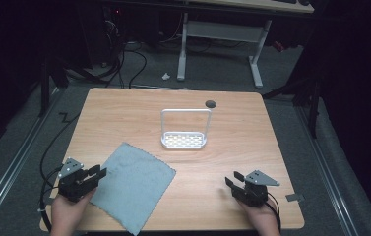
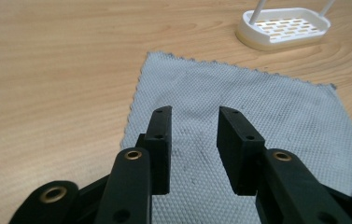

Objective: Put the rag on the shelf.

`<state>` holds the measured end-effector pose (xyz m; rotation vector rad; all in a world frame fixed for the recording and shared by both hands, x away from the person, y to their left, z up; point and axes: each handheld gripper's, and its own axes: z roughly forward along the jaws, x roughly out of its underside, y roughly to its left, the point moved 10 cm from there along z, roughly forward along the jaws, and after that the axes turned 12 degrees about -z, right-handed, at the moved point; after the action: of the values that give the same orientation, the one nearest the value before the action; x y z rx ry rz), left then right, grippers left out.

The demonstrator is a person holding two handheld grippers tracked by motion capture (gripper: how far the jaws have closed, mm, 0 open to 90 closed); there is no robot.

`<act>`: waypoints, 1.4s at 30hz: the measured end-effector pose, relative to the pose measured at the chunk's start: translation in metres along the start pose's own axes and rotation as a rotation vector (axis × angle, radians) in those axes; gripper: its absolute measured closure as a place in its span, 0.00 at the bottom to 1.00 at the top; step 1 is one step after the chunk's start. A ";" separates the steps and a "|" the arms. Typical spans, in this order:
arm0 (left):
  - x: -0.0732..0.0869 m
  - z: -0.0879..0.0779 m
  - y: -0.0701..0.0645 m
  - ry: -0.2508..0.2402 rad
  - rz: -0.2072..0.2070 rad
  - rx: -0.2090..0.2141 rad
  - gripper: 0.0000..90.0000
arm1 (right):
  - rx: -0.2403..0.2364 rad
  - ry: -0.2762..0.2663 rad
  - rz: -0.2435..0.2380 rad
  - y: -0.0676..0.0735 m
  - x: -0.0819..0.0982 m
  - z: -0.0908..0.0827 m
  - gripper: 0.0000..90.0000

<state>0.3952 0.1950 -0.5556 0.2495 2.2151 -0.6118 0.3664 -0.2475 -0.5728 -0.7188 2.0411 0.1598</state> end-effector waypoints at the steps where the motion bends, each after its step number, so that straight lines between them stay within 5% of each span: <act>1: 0.002 0.003 -0.001 0.012 0.012 0.006 0.74 | -0.002 -0.009 0.008 0.000 -0.001 -0.001 0.64; 10: 0.005 0.015 -0.017 0.037 0.098 0.019 0.73 | 0.001 -0.035 -0.013 0.003 -0.004 -0.001 0.58; 13: 0.005 0.013 -0.017 0.042 0.098 0.025 0.75 | 0.003 -0.040 -0.004 0.002 -0.004 -0.001 0.56; 16: 0.006 0.010 -0.022 0.055 0.104 0.052 0.89 | -0.004 -0.038 -0.005 0.003 -0.004 -0.001 0.56; 18: 0.009 0.010 -0.032 0.086 0.151 0.080 1.00 | -0.003 -0.036 -0.010 0.005 -0.005 0.000 0.55; 21: 0.018 0.013 -0.050 0.123 0.218 0.105 1.00 | 0.000 -0.032 -0.005 0.006 -0.006 0.002 0.55; 25: 0.032 0.023 -0.069 0.192 0.256 0.138 1.00 | 0.003 -0.041 -0.014 0.005 -0.008 0.003 0.55; 31: 0.053 0.036 -0.079 0.323 0.341 0.105 1.00 | 0.001 -0.039 -0.001 0.004 -0.007 0.002 0.56; 38: 0.061 0.042 -0.089 0.351 0.354 0.134 1.00 | 0.002 -0.038 0.004 0.002 -0.007 0.002 0.56; 42: 0.065 0.054 -0.116 0.359 0.329 0.205 1.00 | 0.001 -0.031 -0.002 0.004 -0.006 0.004 0.56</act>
<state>0.3455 0.0667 -0.5945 0.8699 2.3735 -0.6477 0.3701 -0.2400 -0.5707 -0.7137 2.0110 0.1680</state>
